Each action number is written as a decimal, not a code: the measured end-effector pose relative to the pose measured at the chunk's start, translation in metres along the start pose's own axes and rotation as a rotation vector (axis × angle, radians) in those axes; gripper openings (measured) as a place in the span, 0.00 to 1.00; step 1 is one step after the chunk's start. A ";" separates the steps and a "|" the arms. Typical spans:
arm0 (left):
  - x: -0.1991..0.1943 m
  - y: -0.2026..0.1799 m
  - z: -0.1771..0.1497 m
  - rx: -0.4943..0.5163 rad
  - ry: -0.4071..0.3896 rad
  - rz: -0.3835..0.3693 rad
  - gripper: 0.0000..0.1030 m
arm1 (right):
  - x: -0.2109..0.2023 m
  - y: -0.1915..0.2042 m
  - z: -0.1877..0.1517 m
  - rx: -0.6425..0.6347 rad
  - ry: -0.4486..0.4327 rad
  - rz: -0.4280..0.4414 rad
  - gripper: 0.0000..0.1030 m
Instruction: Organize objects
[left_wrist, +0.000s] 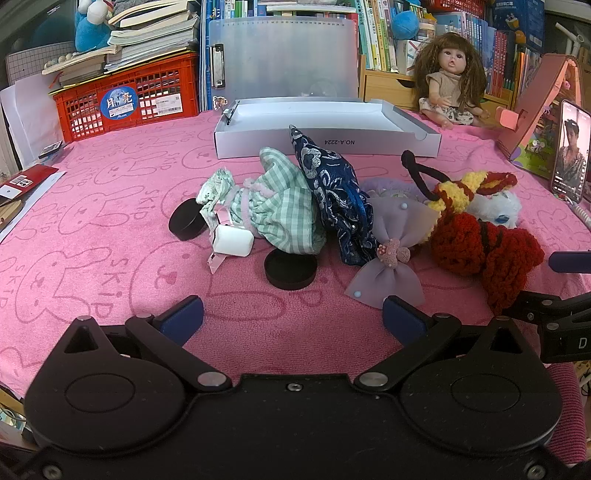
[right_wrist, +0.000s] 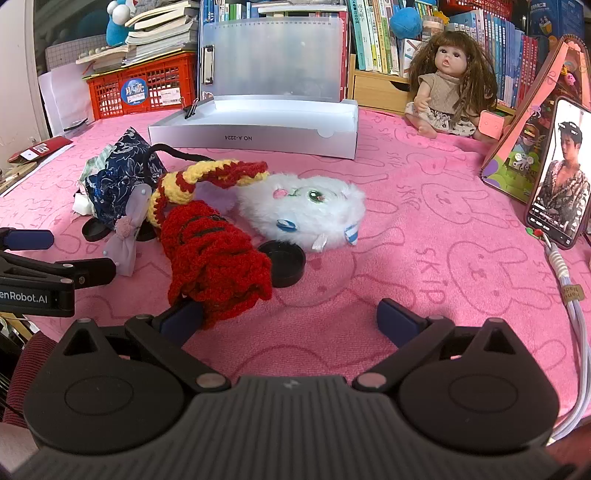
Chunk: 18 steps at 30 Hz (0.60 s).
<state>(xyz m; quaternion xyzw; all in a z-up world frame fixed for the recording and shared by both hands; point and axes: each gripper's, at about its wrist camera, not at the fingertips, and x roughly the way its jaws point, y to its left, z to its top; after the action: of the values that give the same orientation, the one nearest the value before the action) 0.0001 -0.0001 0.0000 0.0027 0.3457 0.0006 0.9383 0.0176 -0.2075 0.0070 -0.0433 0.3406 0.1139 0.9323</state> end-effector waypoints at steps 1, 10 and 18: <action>0.000 0.000 0.000 0.000 0.000 0.000 1.00 | 0.000 0.000 -0.001 0.000 -0.002 0.000 1.00; -0.001 0.000 0.000 0.000 0.002 0.001 1.00 | 0.000 -0.001 -0.001 0.000 -0.008 0.002 1.00; 0.000 0.000 0.000 0.000 0.001 0.001 1.00 | -0.001 -0.001 -0.002 0.001 -0.010 0.003 1.00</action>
<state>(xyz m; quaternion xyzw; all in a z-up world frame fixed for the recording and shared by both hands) -0.0003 0.0001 -0.0002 0.0029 0.3464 0.0008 0.9381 0.0163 -0.2090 0.0059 -0.0419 0.3363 0.1156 0.9337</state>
